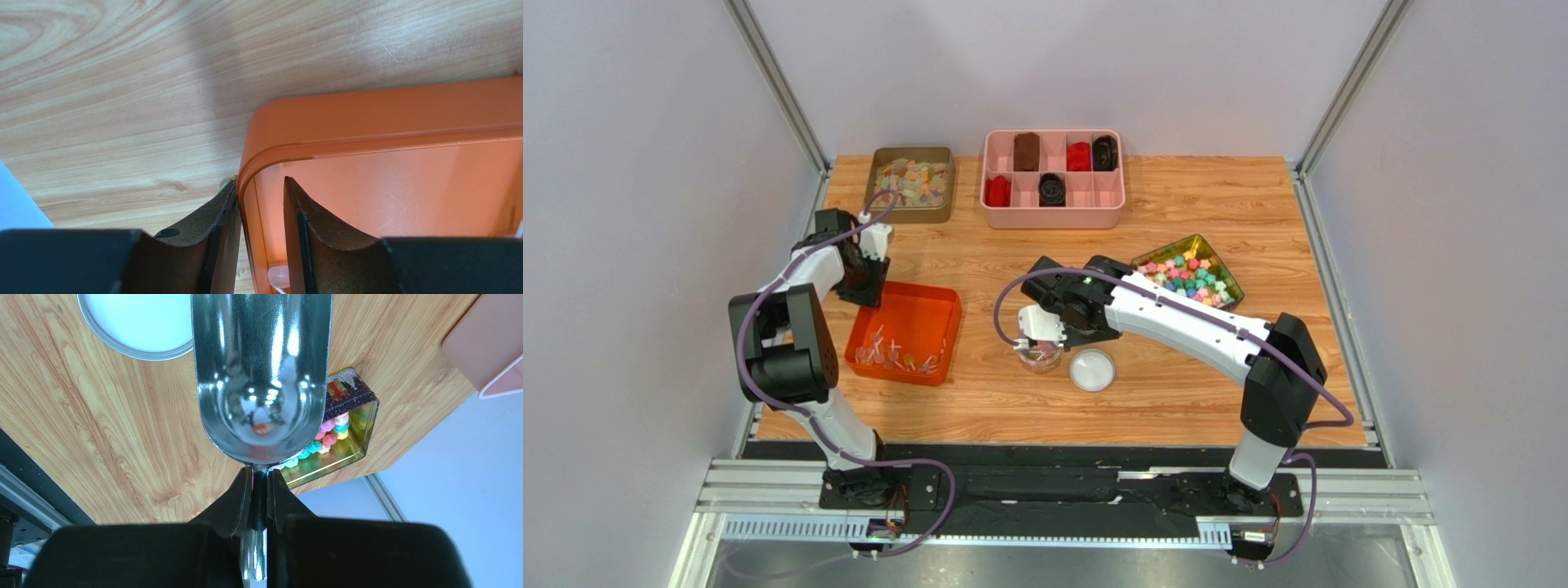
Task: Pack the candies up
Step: Place the storage box at the center of the board.
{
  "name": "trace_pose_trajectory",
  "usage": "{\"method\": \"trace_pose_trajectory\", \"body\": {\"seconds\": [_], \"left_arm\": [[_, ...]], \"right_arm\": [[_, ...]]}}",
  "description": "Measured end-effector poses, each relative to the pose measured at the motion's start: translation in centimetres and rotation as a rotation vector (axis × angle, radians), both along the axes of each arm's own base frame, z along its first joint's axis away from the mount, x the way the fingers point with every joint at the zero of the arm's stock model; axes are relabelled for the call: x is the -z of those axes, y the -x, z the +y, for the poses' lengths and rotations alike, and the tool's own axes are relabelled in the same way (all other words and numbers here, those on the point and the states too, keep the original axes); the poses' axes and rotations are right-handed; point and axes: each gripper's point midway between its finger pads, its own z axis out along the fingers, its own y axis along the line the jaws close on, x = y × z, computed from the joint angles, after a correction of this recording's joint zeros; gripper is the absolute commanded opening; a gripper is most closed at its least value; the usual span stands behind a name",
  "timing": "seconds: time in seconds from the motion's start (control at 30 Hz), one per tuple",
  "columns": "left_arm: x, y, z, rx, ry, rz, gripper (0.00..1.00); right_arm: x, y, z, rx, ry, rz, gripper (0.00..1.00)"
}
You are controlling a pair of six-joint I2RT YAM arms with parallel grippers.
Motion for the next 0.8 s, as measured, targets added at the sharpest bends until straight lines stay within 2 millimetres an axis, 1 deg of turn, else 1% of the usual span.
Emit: {"method": "trace_pose_trajectory", "body": {"seconds": [0.17,0.27,0.33,0.43,0.5,0.53,0.6,0.63,0.7,0.8], "left_arm": [[-0.1,0.4,-0.3,-0.002,0.016,0.007,0.39],[-0.3,0.5,-0.6,0.002,0.032,0.003,0.39],[-0.4,0.7,-0.9,0.005,0.044,0.004,0.39],[-0.6,0.8,-1.2,0.008,0.059,0.003,0.39],[-0.9,1.0,-1.3,0.007,0.063,-0.001,0.41],[-1.1,0.9,-1.4,0.006,0.066,-0.007,0.48],[-1.5,0.9,-1.5,0.004,0.073,-0.018,0.52],[-1.7,0.9,-1.6,0.003,0.077,-0.022,0.56],[-1.9,0.8,-1.7,-0.001,0.084,-0.026,0.58],[-2.4,0.6,-1.8,-0.006,0.09,-0.035,0.65]], "right_arm": [[-0.5,0.0,0.0,-0.015,0.018,-0.012,0.0],[-1.1,-0.4,0.2,-0.019,0.018,-0.029,0.0],[-1.6,-0.7,0.6,-0.02,0.007,-0.04,0.0],[-2.9,-1.5,1.8,-0.02,-0.035,-0.067,0.0],[-3.8,-2.0,2.8,-0.021,-0.072,-0.083,0.0],[-4.5,-2.4,3.8,-0.024,-0.103,-0.094,0.0],[-5.0,-2.8,4.9,-0.03,-0.135,-0.104,0.0],[-5.4,-3.1,6.1,-0.036,-0.162,-0.112,0.0],[-5.5,-3.5,8.0,-0.05,-0.198,-0.117,0.0],[-5.0,-3.8,11.4,-0.074,-0.246,-0.11,0.0]]}}
